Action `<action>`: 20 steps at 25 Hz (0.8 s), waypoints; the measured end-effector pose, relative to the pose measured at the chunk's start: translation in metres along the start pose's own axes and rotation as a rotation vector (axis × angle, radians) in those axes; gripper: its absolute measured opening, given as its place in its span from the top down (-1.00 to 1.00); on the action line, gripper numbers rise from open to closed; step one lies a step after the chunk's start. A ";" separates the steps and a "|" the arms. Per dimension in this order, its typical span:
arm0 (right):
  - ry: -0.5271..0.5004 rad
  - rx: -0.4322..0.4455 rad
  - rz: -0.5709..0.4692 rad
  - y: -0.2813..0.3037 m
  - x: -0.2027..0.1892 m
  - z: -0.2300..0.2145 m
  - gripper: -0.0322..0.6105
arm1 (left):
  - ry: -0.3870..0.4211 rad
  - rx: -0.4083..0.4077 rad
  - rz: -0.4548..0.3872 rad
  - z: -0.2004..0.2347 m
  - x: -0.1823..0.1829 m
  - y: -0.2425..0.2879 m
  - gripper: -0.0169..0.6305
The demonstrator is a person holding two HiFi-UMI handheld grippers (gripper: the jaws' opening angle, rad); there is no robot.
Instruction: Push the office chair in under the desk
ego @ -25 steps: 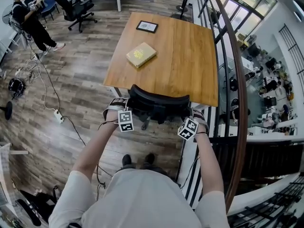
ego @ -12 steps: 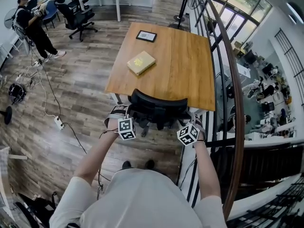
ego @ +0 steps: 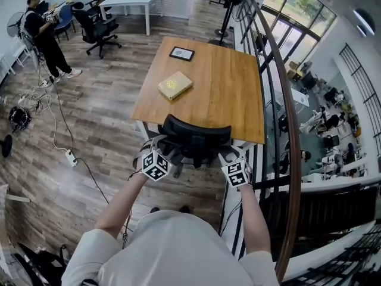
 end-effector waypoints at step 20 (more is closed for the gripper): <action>0.318 -0.112 -0.341 -0.073 0.049 0.014 0.89 | -0.447 0.051 -0.250 0.002 0.048 -0.053 0.83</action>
Point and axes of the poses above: the fingertips, and each gripper's own axes: y forward along the fingers, z to its left, x out of its top, the point moved 7 cm from there along -y, backward along the fingers, and after that the axes turned 11 degrees about -z, right-handed, at the moved point
